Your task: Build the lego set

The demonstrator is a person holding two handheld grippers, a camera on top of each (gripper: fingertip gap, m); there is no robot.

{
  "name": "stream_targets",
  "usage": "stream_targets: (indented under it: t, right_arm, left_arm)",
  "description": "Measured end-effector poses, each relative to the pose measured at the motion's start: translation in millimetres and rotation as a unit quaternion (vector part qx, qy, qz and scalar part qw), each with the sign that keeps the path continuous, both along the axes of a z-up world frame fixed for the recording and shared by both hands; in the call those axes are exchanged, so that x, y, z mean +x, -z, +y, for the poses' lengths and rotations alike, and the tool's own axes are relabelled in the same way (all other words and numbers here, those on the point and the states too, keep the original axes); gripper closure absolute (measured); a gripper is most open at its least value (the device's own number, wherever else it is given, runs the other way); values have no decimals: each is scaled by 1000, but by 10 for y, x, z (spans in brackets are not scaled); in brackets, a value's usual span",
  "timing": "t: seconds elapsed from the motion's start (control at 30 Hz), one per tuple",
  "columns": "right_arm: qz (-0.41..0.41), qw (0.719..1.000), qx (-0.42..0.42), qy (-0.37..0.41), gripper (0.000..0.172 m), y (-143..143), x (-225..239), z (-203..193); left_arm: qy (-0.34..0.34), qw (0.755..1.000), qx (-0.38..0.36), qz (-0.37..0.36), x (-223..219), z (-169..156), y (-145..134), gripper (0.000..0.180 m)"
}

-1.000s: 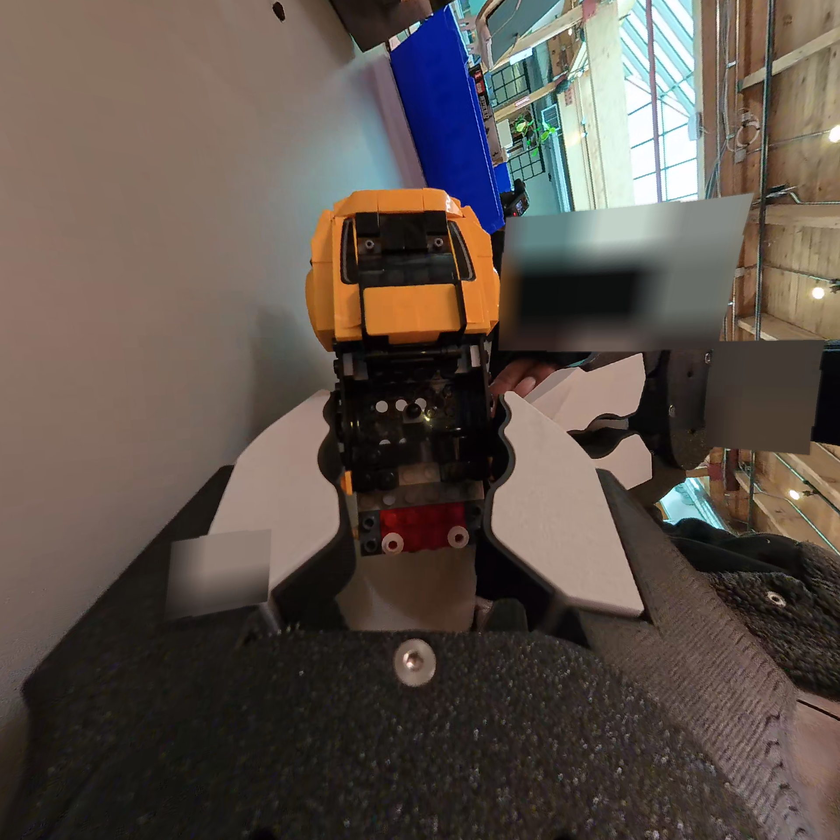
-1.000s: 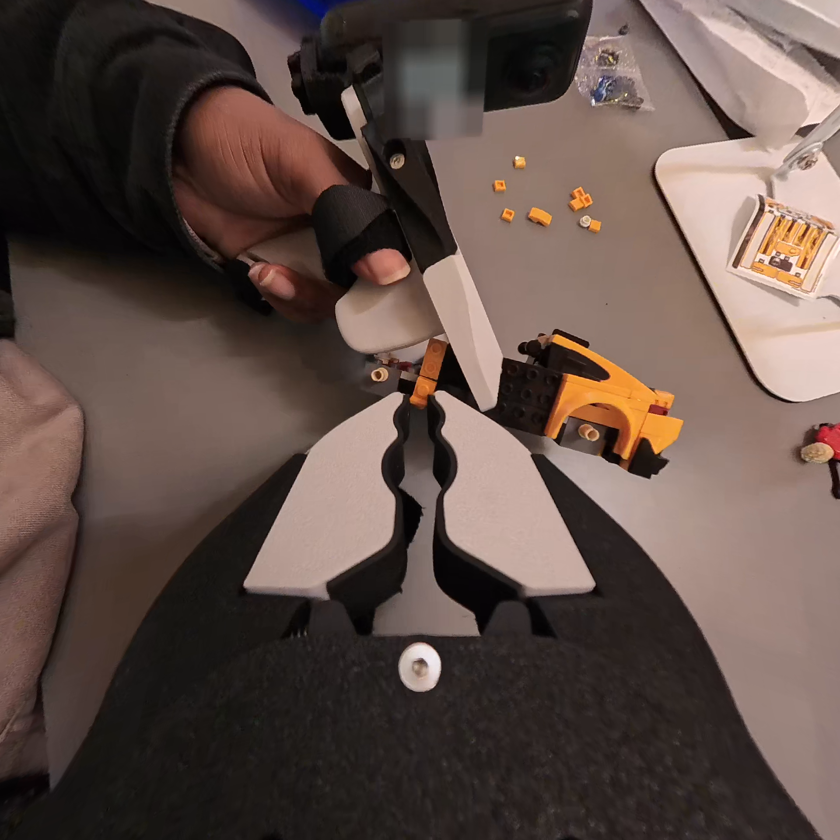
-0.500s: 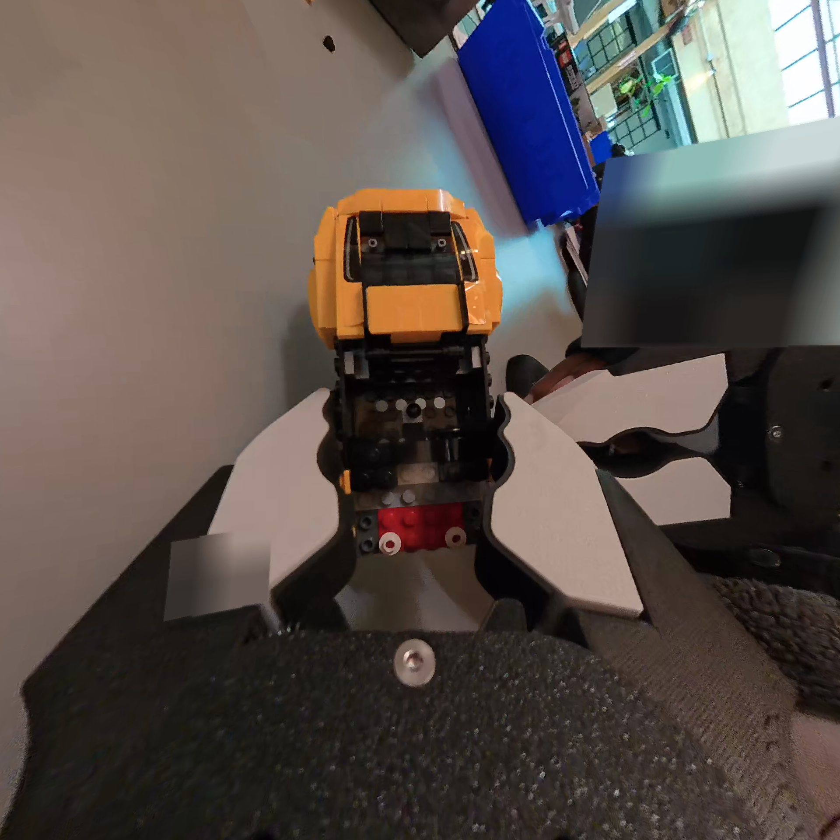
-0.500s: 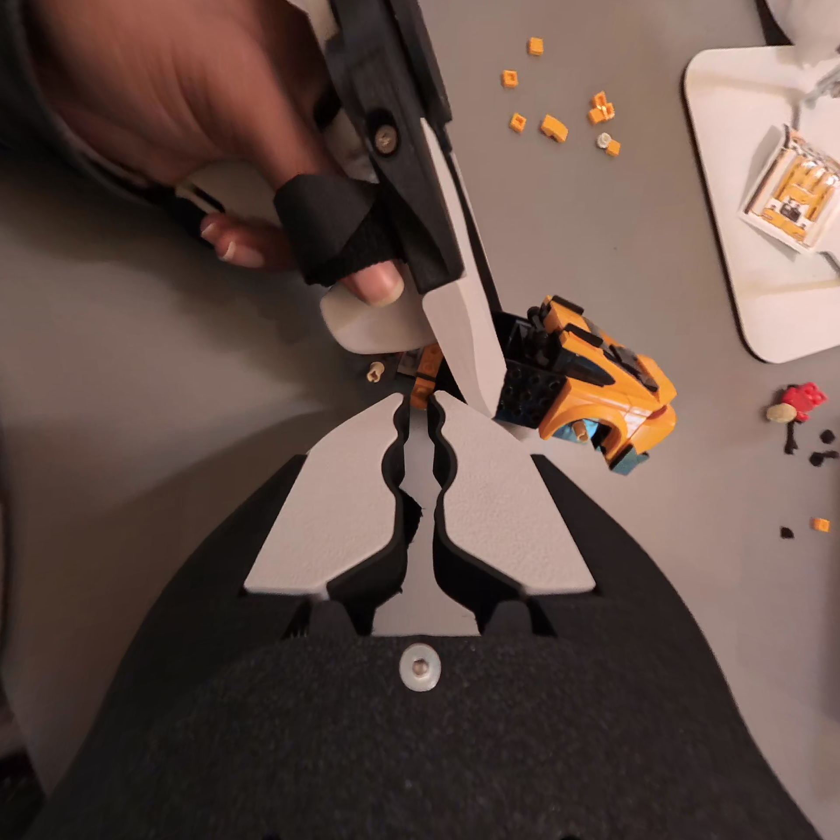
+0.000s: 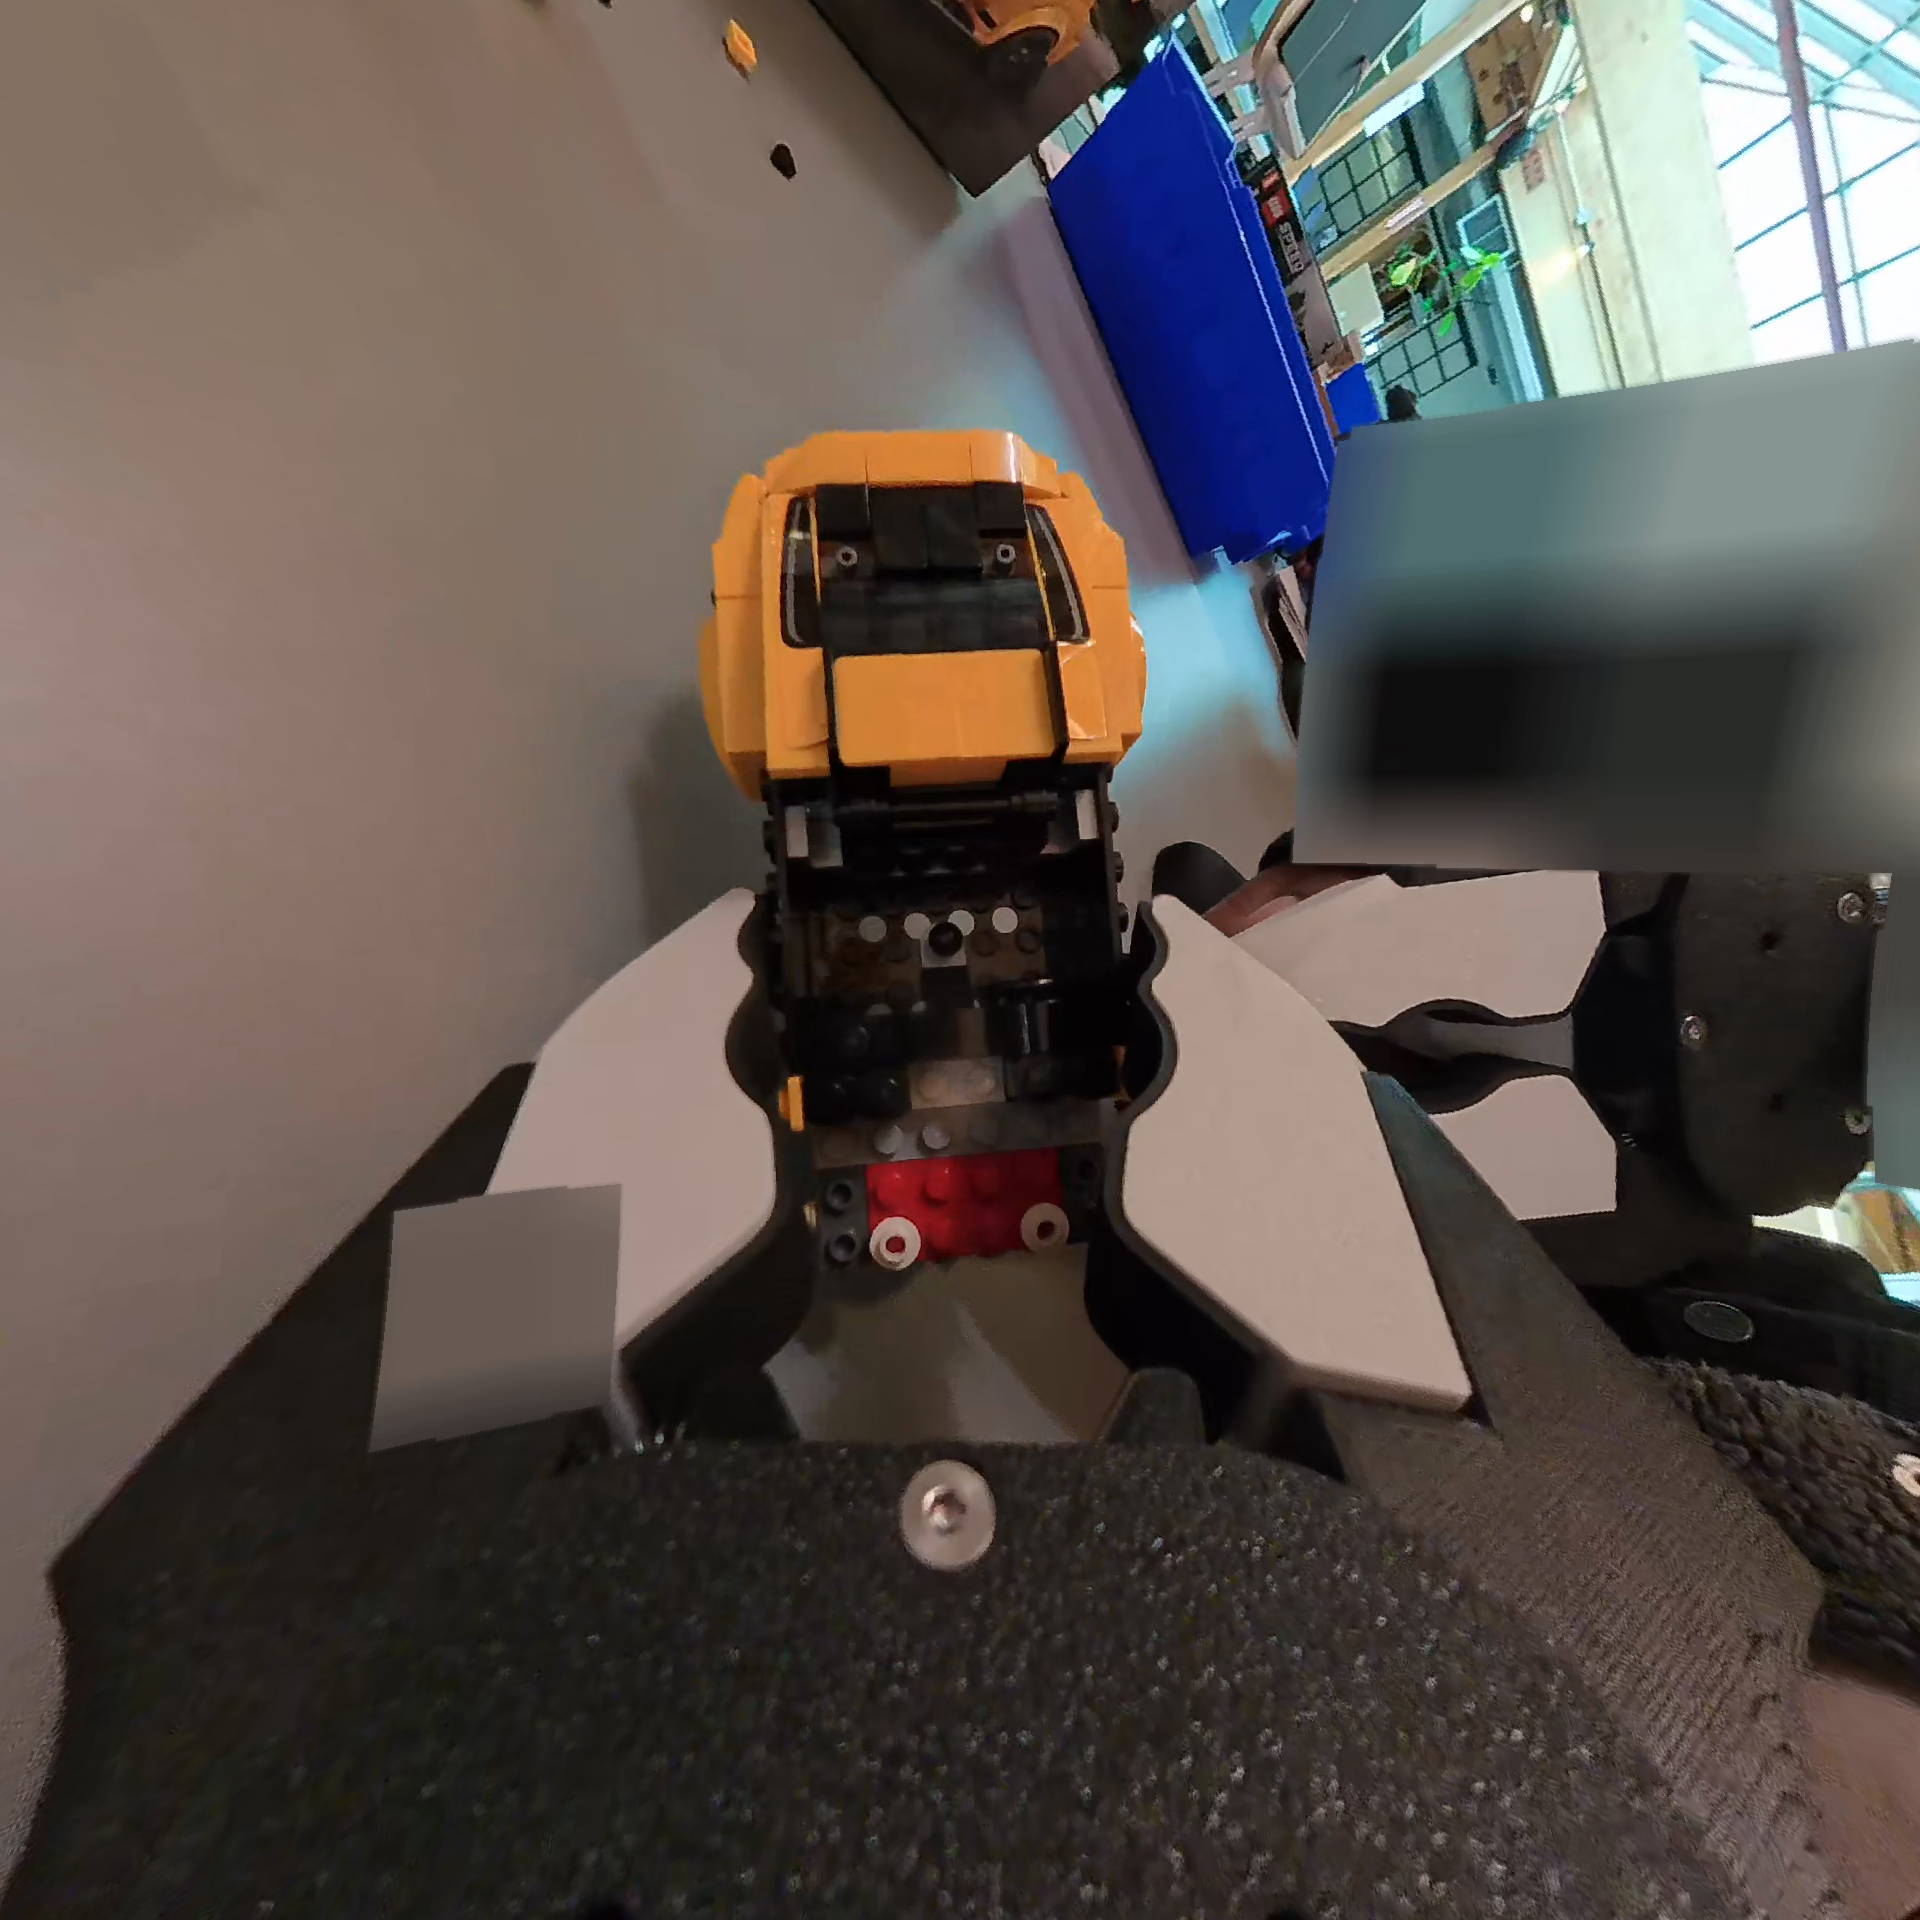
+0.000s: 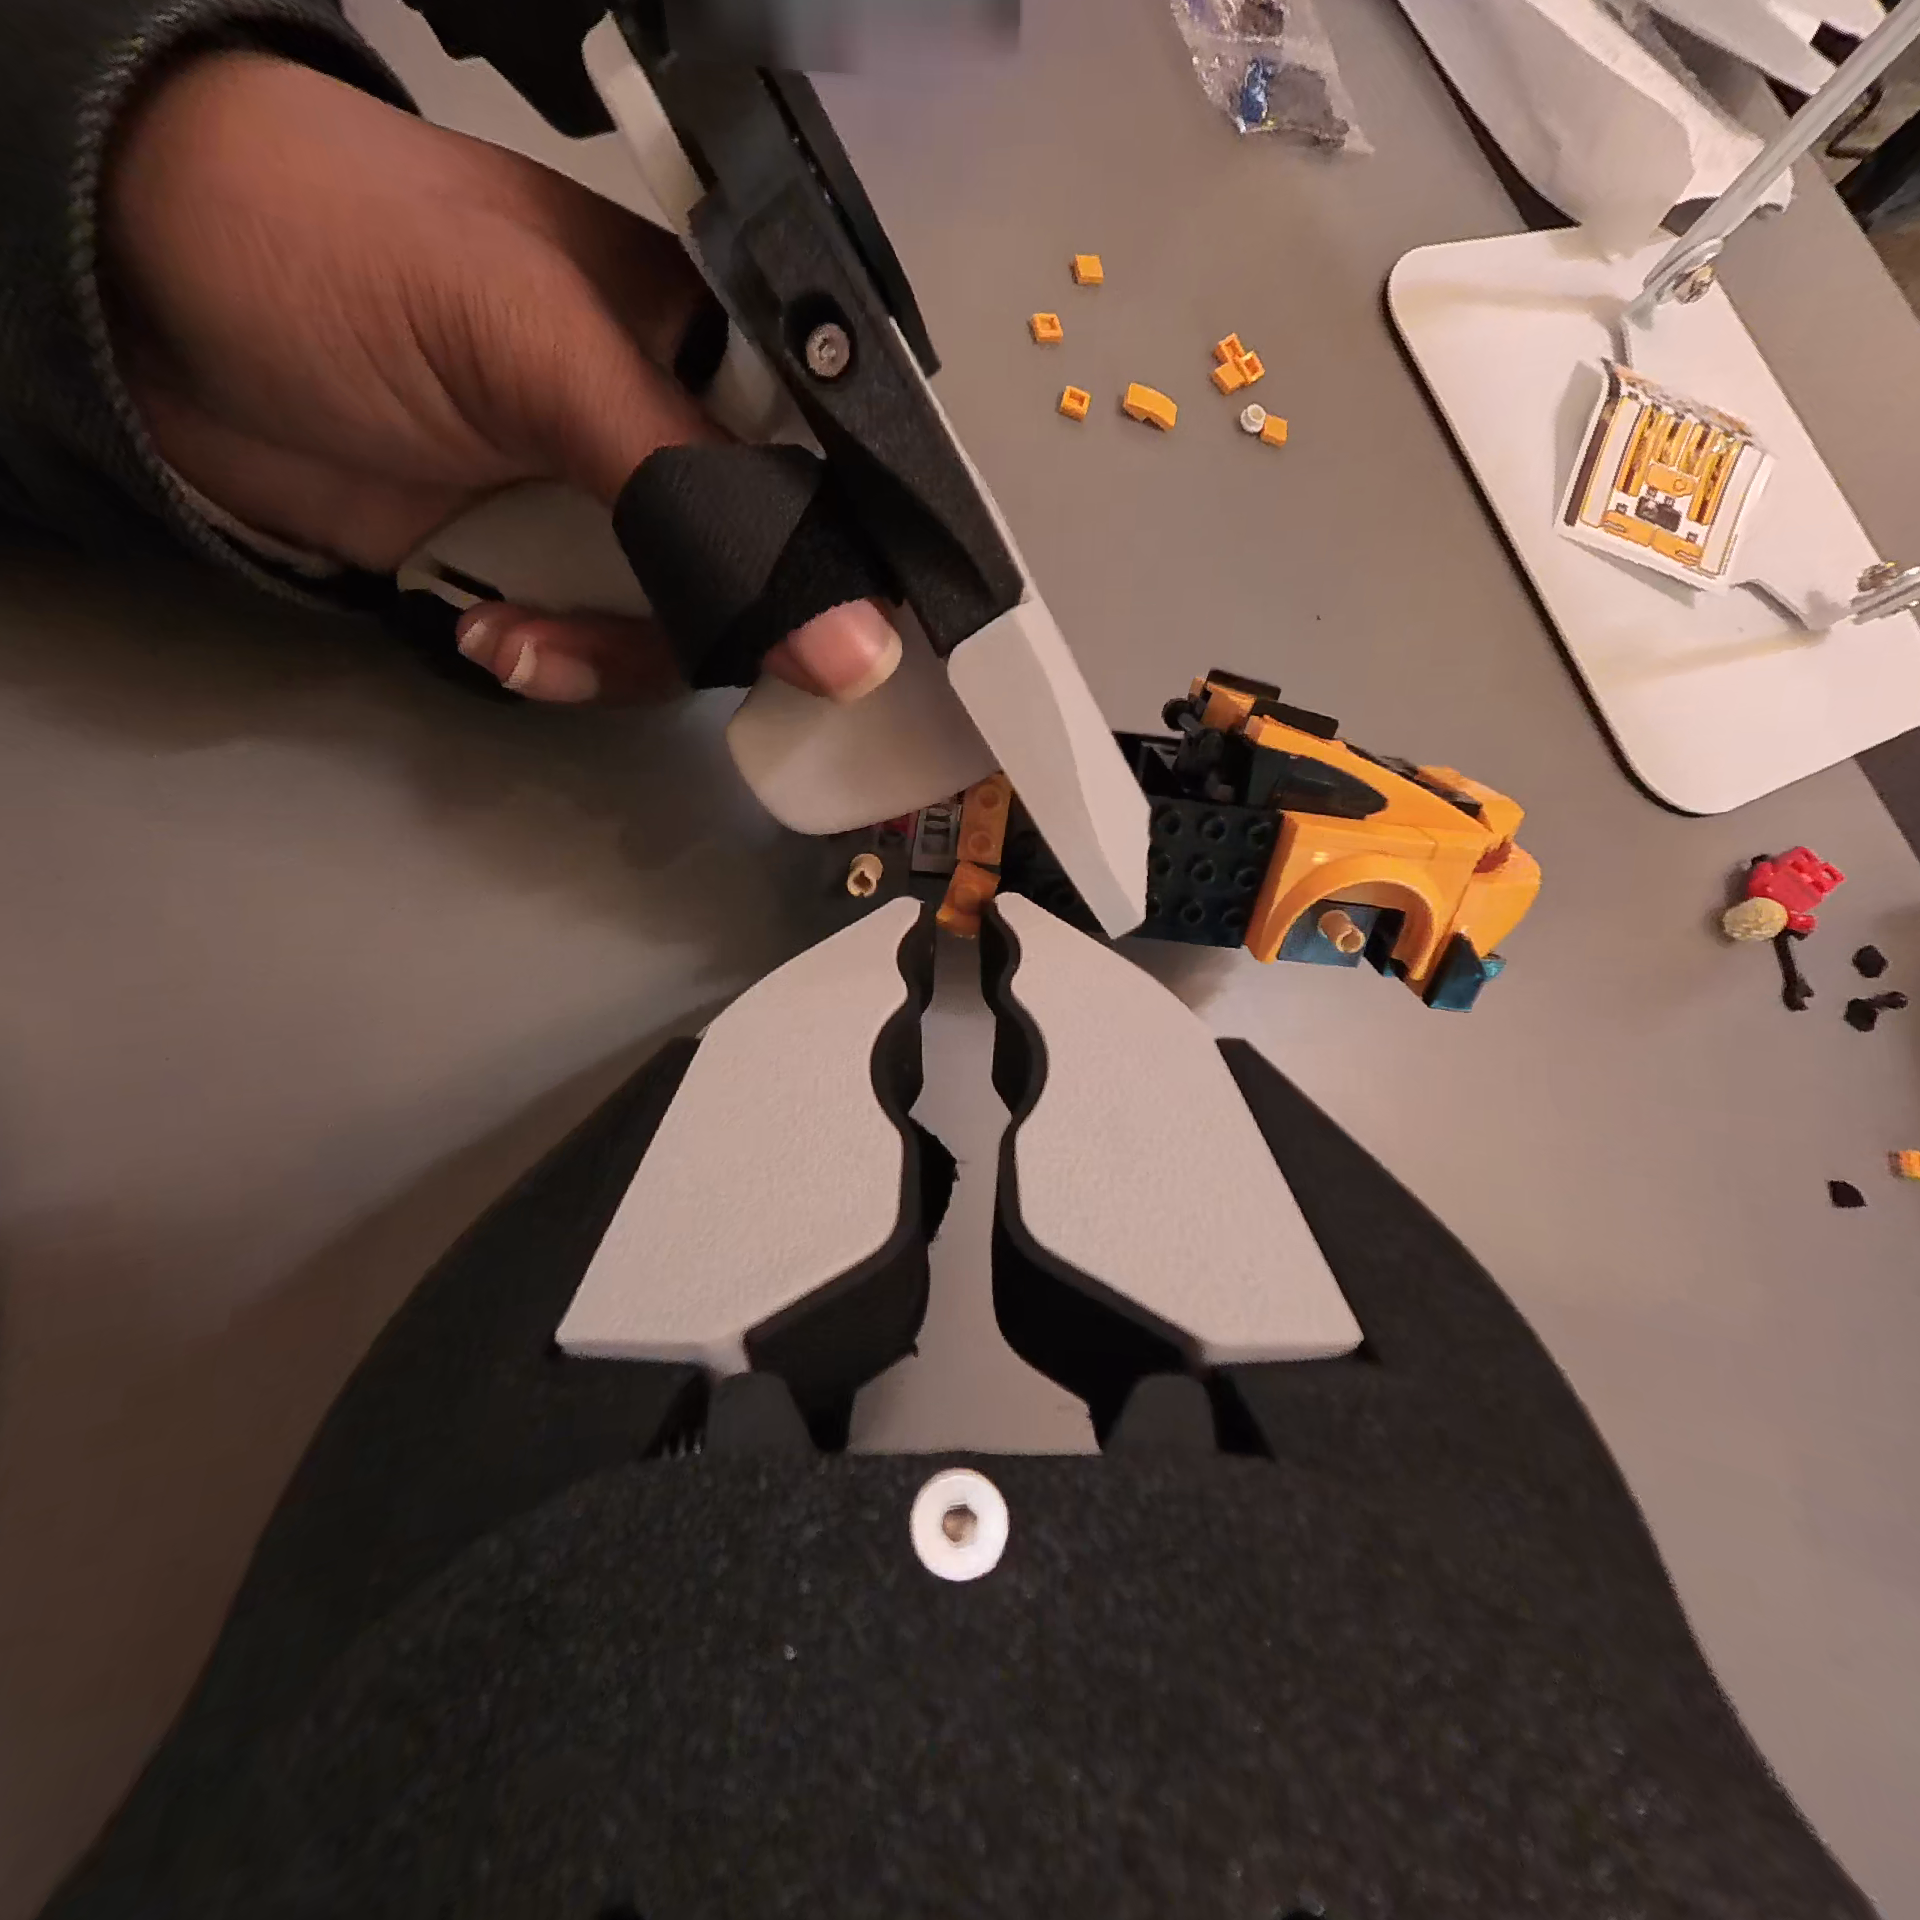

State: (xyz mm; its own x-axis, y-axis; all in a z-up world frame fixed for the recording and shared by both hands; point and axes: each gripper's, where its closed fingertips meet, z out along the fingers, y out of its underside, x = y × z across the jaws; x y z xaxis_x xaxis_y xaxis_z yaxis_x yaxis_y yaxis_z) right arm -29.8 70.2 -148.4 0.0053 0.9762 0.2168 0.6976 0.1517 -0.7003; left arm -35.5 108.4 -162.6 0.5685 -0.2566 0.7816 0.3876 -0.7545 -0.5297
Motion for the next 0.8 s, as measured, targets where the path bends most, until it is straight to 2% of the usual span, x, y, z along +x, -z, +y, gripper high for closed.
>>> stream_targets:
  t: [0.3, 0.6, 0.8]
  right_arm:
    - [-56, 998, -1, -40, 164, -85, 85, -40]
    - [-173, 979, 1, -104, 163, -252, 107, -62]
    - [-196, 973, 2, -125, 162, -357, -1, -52]
  left_arm:
    - [22, 994, -43, -102, 127, -68, -72, 116]
    - [26, 973, -74, -216, 220, -107, -211, 116]
    - [15, 961, -80, -264, 175, -89, -284, 116]
